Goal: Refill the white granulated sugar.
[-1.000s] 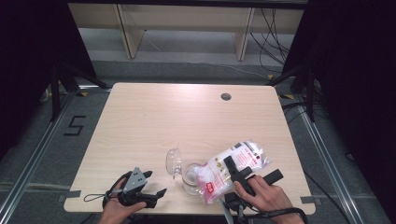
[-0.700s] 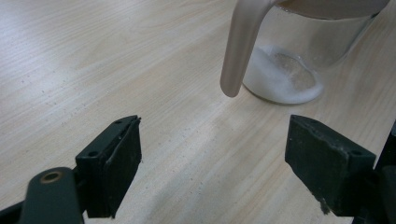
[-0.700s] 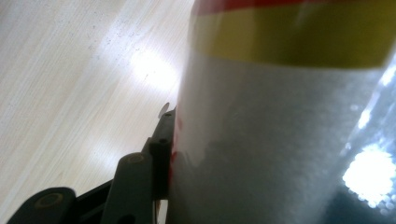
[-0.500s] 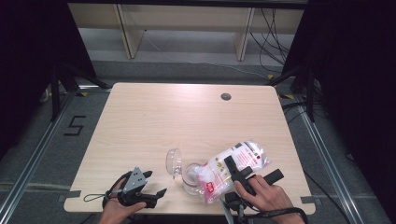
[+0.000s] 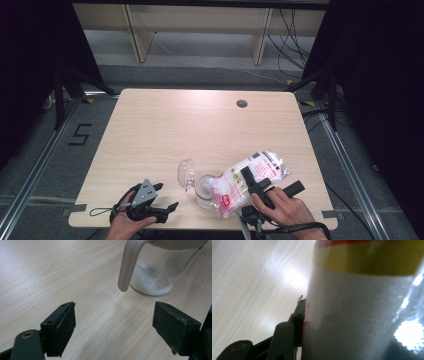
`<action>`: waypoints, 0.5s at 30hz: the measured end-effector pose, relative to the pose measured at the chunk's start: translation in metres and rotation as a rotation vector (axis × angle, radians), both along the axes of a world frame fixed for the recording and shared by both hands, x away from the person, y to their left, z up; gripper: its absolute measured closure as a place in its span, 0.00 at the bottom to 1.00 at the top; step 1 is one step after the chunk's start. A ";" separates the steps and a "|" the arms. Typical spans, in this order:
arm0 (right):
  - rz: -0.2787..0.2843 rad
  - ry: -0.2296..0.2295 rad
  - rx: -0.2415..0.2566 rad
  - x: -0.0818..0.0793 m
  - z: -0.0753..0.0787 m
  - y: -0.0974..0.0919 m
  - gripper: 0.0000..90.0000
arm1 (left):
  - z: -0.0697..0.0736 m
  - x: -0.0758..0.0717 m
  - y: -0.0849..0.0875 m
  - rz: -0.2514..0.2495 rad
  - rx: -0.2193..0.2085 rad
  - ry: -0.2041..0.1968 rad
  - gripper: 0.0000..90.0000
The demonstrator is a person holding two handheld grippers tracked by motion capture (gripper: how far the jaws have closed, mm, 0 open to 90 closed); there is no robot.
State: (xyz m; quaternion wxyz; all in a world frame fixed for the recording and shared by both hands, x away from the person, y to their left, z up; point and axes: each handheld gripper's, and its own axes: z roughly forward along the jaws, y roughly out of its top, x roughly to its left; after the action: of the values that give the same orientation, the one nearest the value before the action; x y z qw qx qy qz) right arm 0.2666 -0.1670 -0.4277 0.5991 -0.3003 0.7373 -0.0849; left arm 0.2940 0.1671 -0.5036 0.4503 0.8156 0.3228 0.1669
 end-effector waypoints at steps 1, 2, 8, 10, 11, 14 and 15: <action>-0.003 -0.001 -0.003 0.000 0.000 0.000 0.62 | 0.000 0.000 0.001 -0.004 0.012 -0.001 0.20; -0.004 -0.002 -0.003 0.000 0.001 0.000 0.62 | 0.000 0.000 0.000 0.005 -0.005 0.001 0.20; 0.000 0.003 -0.003 -0.001 0.001 0.002 0.63 | -0.001 0.000 -0.001 0.006 -0.025 0.003 0.20; -0.002 0.005 -0.007 -0.001 0.000 0.003 0.63 | -0.001 0.000 -0.001 0.008 -0.017 0.001 0.20; 0.001 0.008 -0.007 -0.001 -0.001 0.003 0.63 | -0.001 0.000 -0.001 0.007 -0.017 0.002 0.20; 0.005 0.014 -0.005 -0.001 -0.001 0.004 0.63 | 0.000 0.000 0.000 0.006 -0.009 -0.001 0.20; 0.001 0.015 -0.006 -0.001 -0.002 0.004 0.63 | -0.001 0.000 -0.001 0.006 -0.017 0.005 0.20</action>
State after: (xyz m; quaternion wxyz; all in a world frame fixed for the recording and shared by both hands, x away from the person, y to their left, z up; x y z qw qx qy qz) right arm 0.2654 -0.1627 -0.4293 0.5929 -0.3029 0.7413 -0.0846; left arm 0.2938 0.1665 -0.5042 0.4559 0.8113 0.3275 0.1634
